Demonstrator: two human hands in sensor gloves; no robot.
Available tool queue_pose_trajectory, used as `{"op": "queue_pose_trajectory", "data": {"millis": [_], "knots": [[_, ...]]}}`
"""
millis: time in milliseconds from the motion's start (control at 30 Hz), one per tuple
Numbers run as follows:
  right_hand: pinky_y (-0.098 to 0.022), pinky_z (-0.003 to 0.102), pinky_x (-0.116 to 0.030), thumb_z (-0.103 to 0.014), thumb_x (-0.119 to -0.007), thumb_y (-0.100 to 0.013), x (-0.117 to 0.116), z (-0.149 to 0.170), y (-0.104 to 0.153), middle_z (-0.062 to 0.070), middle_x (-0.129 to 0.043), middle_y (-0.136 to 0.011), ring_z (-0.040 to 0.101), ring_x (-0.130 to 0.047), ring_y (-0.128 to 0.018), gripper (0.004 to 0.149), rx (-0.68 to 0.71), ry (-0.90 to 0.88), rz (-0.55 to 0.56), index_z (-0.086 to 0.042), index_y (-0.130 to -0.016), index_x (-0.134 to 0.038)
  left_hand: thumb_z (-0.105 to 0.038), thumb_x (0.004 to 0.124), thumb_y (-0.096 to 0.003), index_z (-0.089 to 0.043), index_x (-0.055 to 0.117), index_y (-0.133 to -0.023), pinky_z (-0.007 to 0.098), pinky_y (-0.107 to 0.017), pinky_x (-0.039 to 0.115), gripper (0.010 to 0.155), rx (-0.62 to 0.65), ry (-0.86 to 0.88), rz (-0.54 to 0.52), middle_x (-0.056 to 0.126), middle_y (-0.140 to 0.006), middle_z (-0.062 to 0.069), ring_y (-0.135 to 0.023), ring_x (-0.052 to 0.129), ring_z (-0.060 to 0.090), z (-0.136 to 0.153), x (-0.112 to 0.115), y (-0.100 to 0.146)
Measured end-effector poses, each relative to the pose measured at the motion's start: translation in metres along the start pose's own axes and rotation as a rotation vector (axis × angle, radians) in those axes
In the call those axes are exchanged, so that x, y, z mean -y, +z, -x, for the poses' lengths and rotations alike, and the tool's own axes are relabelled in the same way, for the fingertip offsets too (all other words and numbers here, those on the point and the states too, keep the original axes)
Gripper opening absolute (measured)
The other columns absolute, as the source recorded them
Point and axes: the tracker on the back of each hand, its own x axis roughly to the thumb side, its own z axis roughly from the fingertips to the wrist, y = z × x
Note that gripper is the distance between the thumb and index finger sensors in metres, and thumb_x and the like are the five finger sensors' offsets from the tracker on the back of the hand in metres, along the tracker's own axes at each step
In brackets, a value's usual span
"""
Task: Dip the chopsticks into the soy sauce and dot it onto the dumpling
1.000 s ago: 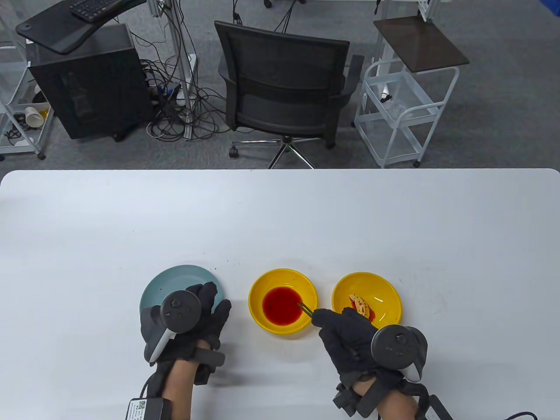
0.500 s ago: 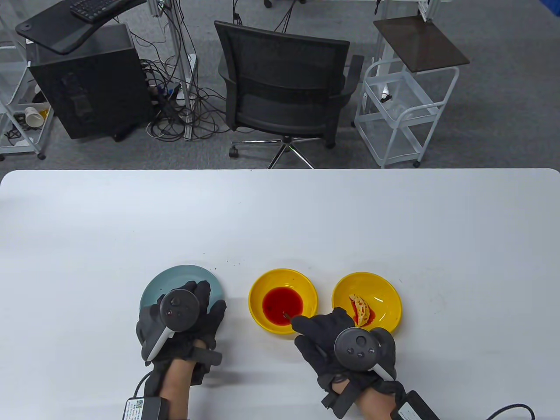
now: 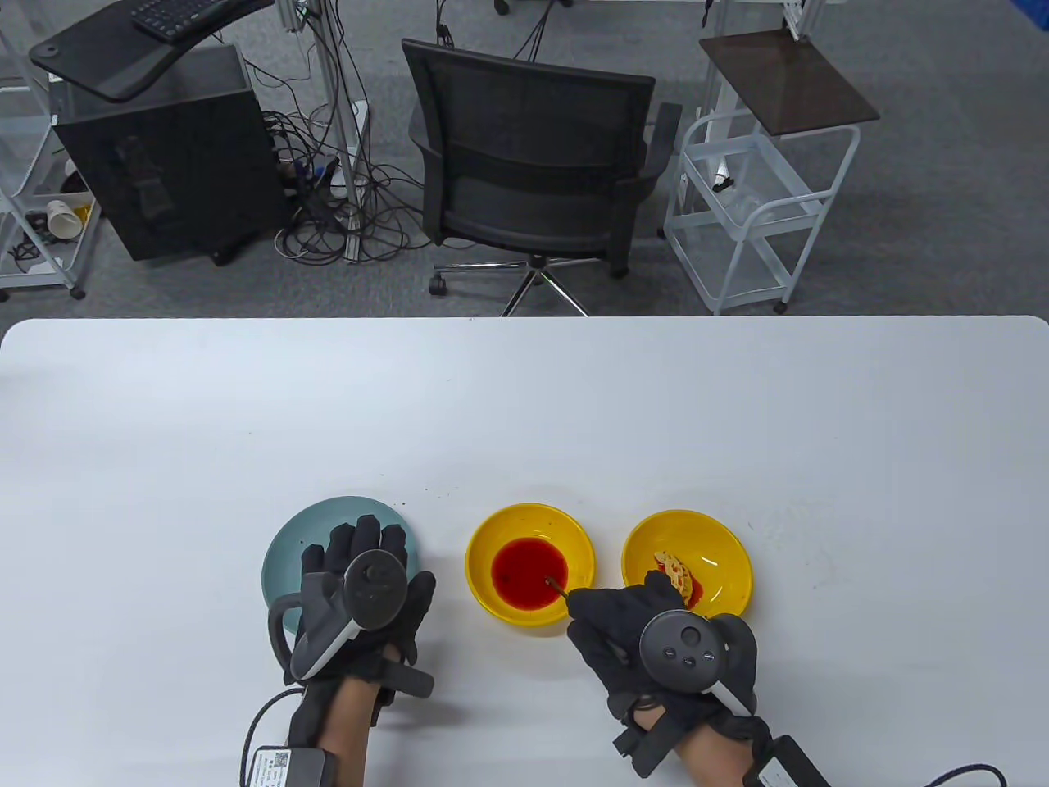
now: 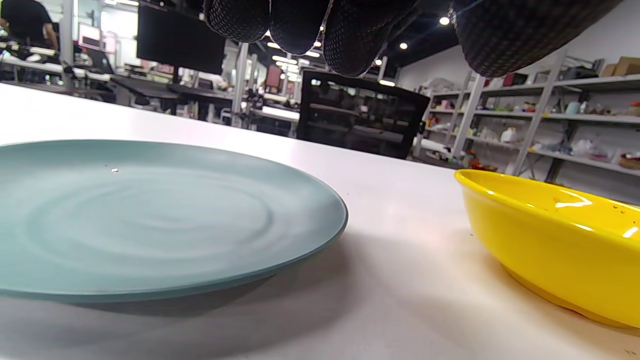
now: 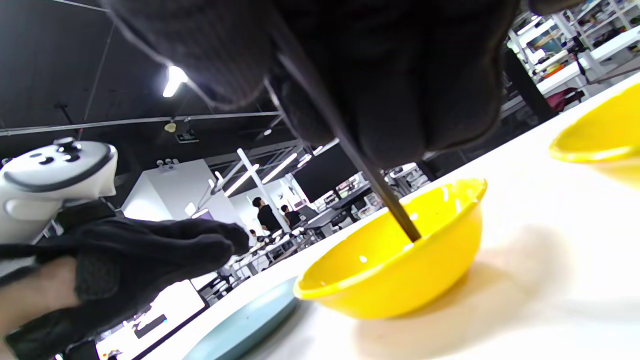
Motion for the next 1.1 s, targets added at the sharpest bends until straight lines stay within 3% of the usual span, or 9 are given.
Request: {"op": "queue_pose_trajectory", "data": {"millis": [133, 267, 400, 567, 700, 1100], "knots": [[-0.067, 0.076, -0.049, -0.045, -0.078, -0.042, 0.01, 0.001, 0.001, 0.017, -0.097, -0.077, 0.045, -0.094, -0.07, 0.051, 0.021, -0.072, 0.045, -0.014, -0.082, -0.085, -0.063, 0.072, -0.0469, -0.02, 0.06, -0.109, 0.071, -0.073, 0.04, 0.076, -0.008, 0.005, 0.018, 0.048, -0.118, 0.008, -0.108, 0.052, 0.045, 0.003, 0.001, -0.001], [-0.067, 0.077, -0.048, -0.045, -0.077, -0.043, 0.042, 0.007, 0.005, 0.018, -0.098, -0.076, 0.046, -0.094, -0.068, 0.052, 0.018, -0.171, 0.163, -0.012, -0.082, -0.086, -0.063, 0.072, -0.047, -0.019, 0.06, -0.109, 0.071, -0.073, 0.039, 0.076, -0.013, 0.014, 0.028, 0.047, -0.118, 0.008, -0.108, 0.052, 0.045, 0.004, 0.001, -0.001], [-0.067, 0.077, -0.048, -0.045, -0.076, -0.043, 0.082, 0.026, 0.012, 0.021, -0.098, -0.072, 0.048, -0.094, -0.065, 0.053, -0.051, -0.203, 0.304, -0.008, -0.08, -0.087, -0.063, 0.072, -0.0472, -0.02, 0.059, -0.109, 0.071, -0.073, 0.039, 0.077, -0.022, 0.016, 0.053, 0.047, -0.118, 0.008, -0.108, 0.052, 0.045, 0.005, 0.002, -0.002], [-0.065, 0.076, -0.052, -0.045, -0.076, -0.044, 0.107, 0.049, 0.018, 0.022, -0.103, -0.063, 0.048, -0.098, -0.056, 0.052, -0.176, -0.134, 0.378, -0.005, -0.075, -0.09, -0.063, 0.072, -0.0472, -0.02, 0.059, -0.109, 0.071, -0.073, 0.039, 0.077, -0.023, 0.017, 0.06, 0.046, -0.118, 0.008, -0.108, 0.052, 0.045, 0.004, 0.002, -0.003], [-0.065, 0.076, -0.054, -0.046, -0.077, -0.043, 0.111, 0.062, 0.02, 0.022, -0.104, -0.06, 0.047, -0.1, -0.053, 0.053, -0.273, -0.154, 0.398, -0.005, -0.073, -0.092, -0.063, 0.072, -0.0472, -0.02, 0.059, -0.11, 0.071, -0.073, 0.039, 0.077, -0.025, 0.014, 0.07, 0.046, -0.118, 0.008, -0.108, 0.051, 0.045, 0.003, 0.002, -0.002], [-0.063, 0.074, -0.058, -0.049, -0.078, -0.042, 0.105, 0.069, 0.019, 0.02, -0.107, -0.057, 0.045, -0.104, -0.049, 0.052, -0.357, -0.112, 0.395, -0.008, -0.072, -0.094, -0.063, 0.071, -0.0474, -0.02, 0.058, -0.11, 0.071, -0.073, 0.038, 0.077, -0.044, 0.024, 0.089, 0.045, -0.118, 0.008, -0.108, 0.051, 0.046, 0.007, 0.002, -0.002]]}}
